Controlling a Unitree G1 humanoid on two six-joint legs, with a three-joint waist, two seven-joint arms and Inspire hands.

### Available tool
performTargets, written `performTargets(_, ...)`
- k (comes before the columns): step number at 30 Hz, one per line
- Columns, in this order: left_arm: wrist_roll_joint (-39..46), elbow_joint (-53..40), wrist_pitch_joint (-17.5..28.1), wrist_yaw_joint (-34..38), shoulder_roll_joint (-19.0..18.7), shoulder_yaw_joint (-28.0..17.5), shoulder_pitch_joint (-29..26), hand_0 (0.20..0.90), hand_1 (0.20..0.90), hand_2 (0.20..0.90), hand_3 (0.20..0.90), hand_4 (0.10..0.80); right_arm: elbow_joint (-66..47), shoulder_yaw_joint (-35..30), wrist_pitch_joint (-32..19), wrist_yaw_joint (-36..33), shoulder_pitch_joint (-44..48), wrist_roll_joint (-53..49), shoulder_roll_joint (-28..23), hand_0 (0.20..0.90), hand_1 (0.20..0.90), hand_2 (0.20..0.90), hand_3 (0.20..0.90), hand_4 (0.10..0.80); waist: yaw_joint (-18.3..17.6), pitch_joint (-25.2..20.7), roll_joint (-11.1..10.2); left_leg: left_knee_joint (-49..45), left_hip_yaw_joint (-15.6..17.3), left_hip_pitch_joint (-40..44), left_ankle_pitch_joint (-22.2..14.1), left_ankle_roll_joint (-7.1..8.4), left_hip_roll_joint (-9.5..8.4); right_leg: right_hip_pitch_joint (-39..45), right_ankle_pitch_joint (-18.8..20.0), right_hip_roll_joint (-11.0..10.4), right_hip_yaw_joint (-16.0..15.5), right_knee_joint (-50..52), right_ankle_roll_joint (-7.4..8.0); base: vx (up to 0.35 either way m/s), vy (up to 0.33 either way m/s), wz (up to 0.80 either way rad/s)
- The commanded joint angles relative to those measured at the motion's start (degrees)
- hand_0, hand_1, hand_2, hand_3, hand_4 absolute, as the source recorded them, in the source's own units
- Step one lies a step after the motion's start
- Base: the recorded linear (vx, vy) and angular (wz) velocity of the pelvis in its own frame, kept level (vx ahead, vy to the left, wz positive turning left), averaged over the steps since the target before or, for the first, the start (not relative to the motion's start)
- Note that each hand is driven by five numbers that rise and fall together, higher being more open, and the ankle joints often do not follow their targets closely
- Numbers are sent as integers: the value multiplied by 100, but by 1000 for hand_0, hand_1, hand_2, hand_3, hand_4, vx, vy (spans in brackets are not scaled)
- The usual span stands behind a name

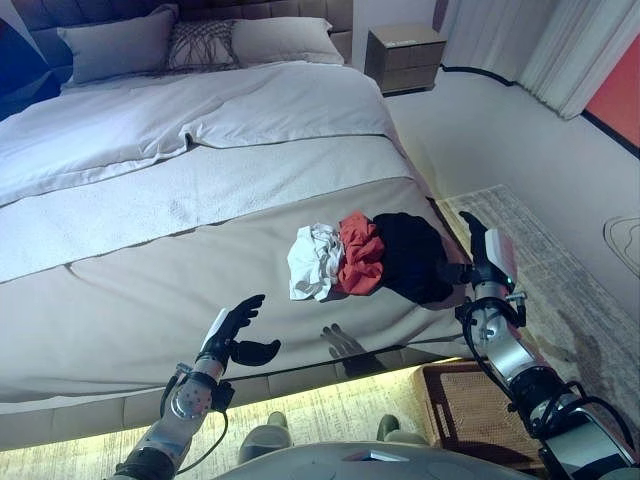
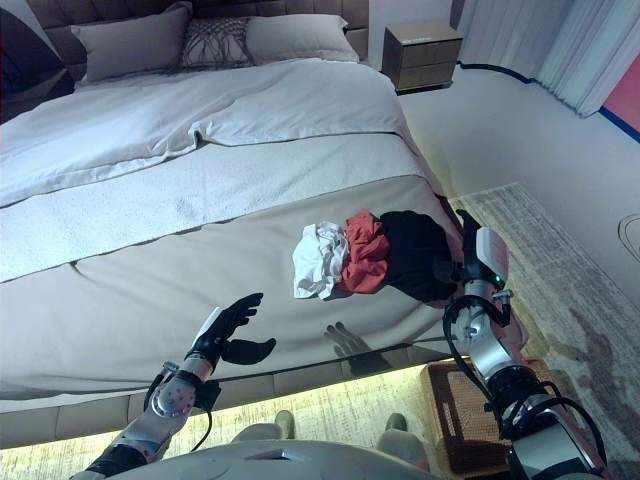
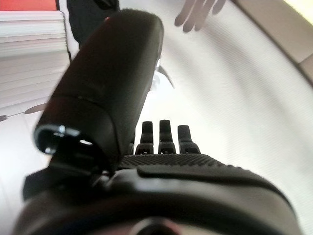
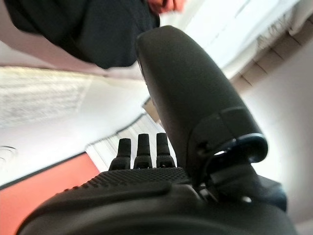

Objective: Pick up the clothes from the bed and place them into the basket

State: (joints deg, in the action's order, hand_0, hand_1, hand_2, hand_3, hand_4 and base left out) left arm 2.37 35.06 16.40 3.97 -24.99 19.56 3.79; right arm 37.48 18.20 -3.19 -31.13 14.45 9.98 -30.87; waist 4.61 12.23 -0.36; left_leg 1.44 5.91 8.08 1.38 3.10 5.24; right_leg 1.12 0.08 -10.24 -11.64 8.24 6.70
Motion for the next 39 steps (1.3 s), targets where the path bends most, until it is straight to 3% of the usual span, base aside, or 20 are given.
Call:
performTargets(1, 431, -458, 318, -33, -552, 120, -617, 900, 900, 900, 900, 800, 363, -186, -66, -46, 1289, -317, -332, 900, 900, 900, 900, 800, 162, 156, -213, -1282, -695, -440, -1185, -425, -319, -498, 146, -170, 636, 721, 86, -10, -380, 20)
performTargets(2, 773, -485, 366, -13, -649, 303, -965, 900, 900, 900, 900, 800, 939, -125, -93, -8, 1932, -443, -391, 900, 900, 900, 900, 800, 148, 348, -204, -1512, -878, -696, -1297, -427, -308, -718, 153, -123, 925, 322, 57, -37, -306, 22)
performTargets(3, 822, -500, 374, -10, -655, 307, -1021, 900, 900, 900, 900, 800, 1020, -128, -111, 2, 2046, -454, -425, 900, 900, 900, 900, 800, 147, 390, -197, -1597, -899, -786, -1325, -426, -295, -752, 114, -90, 949, 331, 46, -104, -443, 61)
performTargets(4, 1013, -635, 354, -28, -650, 279, -1168, 900, 900, 900, 900, 800, 1174, -122, -106, 25, 2400, -517, -583, 900, 900, 900, 900, 800, 193, 602, -214, -1932, -957, -1176, -1352, -398, -283, -813, -47, 16, 898, 355, -4, -193, -356, 84)
performTargets(8, 1052, -840, 630, -7, -580, 403, -1568, 900, 900, 900, 900, 800, 1343, 98, 18, 142, 3244, -747, -1179, 900, 900, 900, 900, 800, 319, 1287, -164, -2944, -1039, -2439, -1354, -264, -249, -1497, -266, 102, 476, 974, -258, -280, -299, 38)
performTargets(13, 1375, -1489, 991, -138, -762, 621, -1349, 900, 900, 900, 900, 800, 1335, 629, 396, 476, 4033, -812, -1908, 900, 900, 900, 900, 800, 327, 1734, 105, -3710, -1069, -3385, -1359, -353, -530, -2629, -567, 18, 385, 2106, -471, -66, -7, 22)
performTargets(17, 1747, -1902, 1114, -186, -845, 654, -1278, 900, 900, 900, 900, 800, 1459, 889, 620, 518, 4507, -633, -2079, 900, 900, 900, 900, 800, 338, 1757, 220, -4386, -1100, -4189, -1493, -437, -668, -3389, -647, -15, 435, 2614, -531, -44, 18, 7)
performTargets(25, 2397, -2487, 1217, 109, -902, 702, -1512, 900, 900, 900, 900, 800, 2249, 1500, 1004, 707, 5926, -899, -2201, 900, 900, 900, 900, 800, 458, 1757, 426, -5235, -1086, -5743, -1685, -552, -717, -4842, -764, 67, 476, 3383, -627, -72, -31, 3)
performTargets(27, 2486, -2623, 1298, 302, -966, 603, -1438, 900, 900, 900, 900, 800, 2382, 1741, 1312, 972, 6176, -895, -2290, 900, 900, 900, 900, 800, 528, 1757, 486, -5513, -1110, -5966, -1905, -575, -726, -5084, -993, 135, 520, 3723, -622, 48, -67, 8)
performTargets(34, 3016, -2866, 1469, 409, -1034, 210, -1314, 900, 900, 900, 900, 800, 2848, 2273, 1976, 1784, 6607, -564, -2426, 900, 900, 900, 900, 800, 634, 1757, 569, -5999, -1160, -6641, -1955, -597, -830, -5698, -1117, 150, 466, 4216, -727, 2, -51, 5)
performTargets(35, 3136, -2898, 1497, 365, -1035, 155, -1285, 900, 900, 900, 900, 800, 2924, 2301, 2057, 1857, 6636, -577, -2438, 665, 665, 665, 625, 525, 649, 1757, 574, -6038, -1156, -6711, -1967, -608, -836, -5772, -1126, 141, 447, 4267, -745, -19, -52, 7)
performTargets(36, 3350, -2978, 1467, 235, -1032, 49, -1243, 900, 900, 900, 900, 800, 2988, 2314, 1991, 1870, 6644, -699, -2478, 300, 300, 300, 200, 100, 668, 1757, 574, -6124, -1159, -6805, -1994, -623, -861, -5856, -1135, 148, 431, 4332, -763, -30, -55, 9)
performTargets(39, 3411, -3031, 1403, 54, -1028, -63, -1158, 900, 900, 900, 900, 800, 2813, 2360, 1719, 1985, 6584, -830, -2603, 300, 300, 300, 200, 100, 667, 1757, 517, -6331, -1159, -6899, -2065, -626, -865, -5933, -1140, 142, 396, 4473, -782, -14, -18, -6)
